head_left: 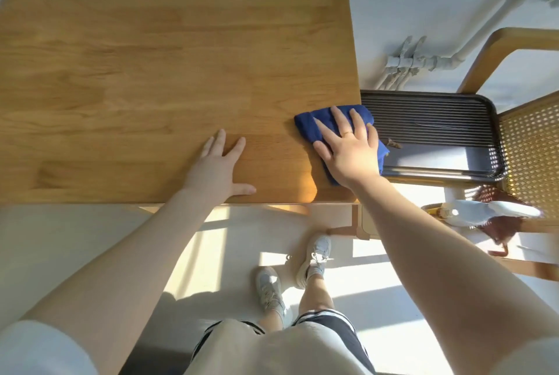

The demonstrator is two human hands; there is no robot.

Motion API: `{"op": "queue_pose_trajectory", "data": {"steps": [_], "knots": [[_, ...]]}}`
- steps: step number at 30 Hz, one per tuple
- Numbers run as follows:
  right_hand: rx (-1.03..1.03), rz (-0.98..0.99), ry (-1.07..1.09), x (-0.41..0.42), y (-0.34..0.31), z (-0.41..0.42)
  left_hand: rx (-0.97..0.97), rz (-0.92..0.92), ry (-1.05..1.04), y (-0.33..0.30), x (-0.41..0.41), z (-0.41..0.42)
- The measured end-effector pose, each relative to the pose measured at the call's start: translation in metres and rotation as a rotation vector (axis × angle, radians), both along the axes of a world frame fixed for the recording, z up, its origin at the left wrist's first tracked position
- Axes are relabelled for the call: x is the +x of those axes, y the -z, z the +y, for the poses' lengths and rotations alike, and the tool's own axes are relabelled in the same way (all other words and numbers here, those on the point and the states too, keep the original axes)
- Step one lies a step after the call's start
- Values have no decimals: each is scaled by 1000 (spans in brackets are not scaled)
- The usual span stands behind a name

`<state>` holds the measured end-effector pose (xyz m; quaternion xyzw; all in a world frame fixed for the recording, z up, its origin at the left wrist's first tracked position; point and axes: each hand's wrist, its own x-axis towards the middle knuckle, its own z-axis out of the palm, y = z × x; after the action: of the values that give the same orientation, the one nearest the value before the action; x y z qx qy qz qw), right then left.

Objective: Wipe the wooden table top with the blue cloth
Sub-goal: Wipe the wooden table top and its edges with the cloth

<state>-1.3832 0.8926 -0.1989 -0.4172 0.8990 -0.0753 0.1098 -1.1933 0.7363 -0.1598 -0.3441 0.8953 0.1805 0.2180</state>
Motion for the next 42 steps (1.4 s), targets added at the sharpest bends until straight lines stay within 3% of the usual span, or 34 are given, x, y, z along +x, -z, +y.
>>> {"op": "queue_pose_trajectory", "data": {"steps": [2, 7, 11, 17, 22, 25, 32, 37, 42], "knots": [[-9, 27, -4, 18, 1, 3, -1, 9, -2, 0, 1, 1], [3, 49, -370, 66, 7, 27, -41, 7, -2, 1, 2, 1], [51, -28, -509, 43, -4, 3, -69, -3, -8, 2, 1, 0], [104, 45, -305, 31, -3, -52, -36, 6, -52, 4, 2, 2], [63, 123, -531, 87, 6, -3, -4, 26, -46, 3, 3, 2], [68, 90, -585, 72, 5, -12, 16, 36, -69, 2, 0, 3], [126, 29, -377, 9, -2, -84, 0, 61, -97, 8, 5, 6], [72, 146, -515, 63, 5, -26, -9, 74, -107, 5, 3, 7], [82, 91, -533, 69, 4, -21, -7, 38, -81, 4, 1, 6]]}}
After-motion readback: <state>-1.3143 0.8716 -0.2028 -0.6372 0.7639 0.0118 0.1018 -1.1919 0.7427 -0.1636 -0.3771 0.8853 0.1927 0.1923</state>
